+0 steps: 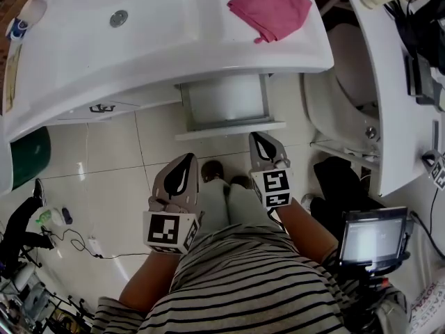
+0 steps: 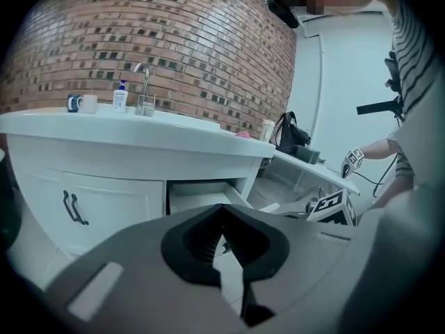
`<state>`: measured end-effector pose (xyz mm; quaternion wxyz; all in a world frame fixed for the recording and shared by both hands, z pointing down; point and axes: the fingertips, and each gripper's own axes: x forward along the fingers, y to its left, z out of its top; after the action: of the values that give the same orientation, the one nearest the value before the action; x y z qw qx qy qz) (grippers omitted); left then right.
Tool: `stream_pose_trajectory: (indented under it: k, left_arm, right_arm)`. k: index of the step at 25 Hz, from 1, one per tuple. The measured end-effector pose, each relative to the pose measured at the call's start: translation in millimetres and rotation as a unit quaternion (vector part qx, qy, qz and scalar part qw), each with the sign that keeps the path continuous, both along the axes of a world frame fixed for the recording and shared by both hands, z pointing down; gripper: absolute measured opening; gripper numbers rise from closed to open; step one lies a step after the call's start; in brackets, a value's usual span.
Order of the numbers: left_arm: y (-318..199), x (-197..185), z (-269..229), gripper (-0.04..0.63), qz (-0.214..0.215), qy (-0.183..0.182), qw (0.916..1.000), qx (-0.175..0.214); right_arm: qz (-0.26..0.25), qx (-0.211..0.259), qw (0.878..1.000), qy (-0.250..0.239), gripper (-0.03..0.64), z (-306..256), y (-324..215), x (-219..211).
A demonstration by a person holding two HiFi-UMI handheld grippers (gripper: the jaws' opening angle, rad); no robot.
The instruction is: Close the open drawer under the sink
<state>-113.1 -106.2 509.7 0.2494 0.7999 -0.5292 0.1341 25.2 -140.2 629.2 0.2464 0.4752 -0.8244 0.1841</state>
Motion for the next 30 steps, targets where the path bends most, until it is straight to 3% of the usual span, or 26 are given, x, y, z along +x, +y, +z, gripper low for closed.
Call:
stream_pose_trajectory:
  k: [10, 20, 30]
  left_arm:
    - [-8.6, -3.1, 0.3, 0.014, -0.002, 0.004, 1.0000, -0.006]
    - [-7.8, -27.9, 8.7, 0.014, -0.031, -0.008, 0.9994, -0.017]
    - [3.0, -45.9, 5.9, 0.014, -0.048, -0.016, 0.9987, -0.005]
  right_arm:
    - [0.002, 0.008, 1.000, 0.001, 0.000, -2.7, -41.8, -6.6]
    - [0.001, 0.026, 1.000, 0.002, 0.000, -1.7, -104.8, -15.3]
    - [-0.015, 0.036, 0.999, 0.016, 0.000, 2.1, -154.4, -21.2]
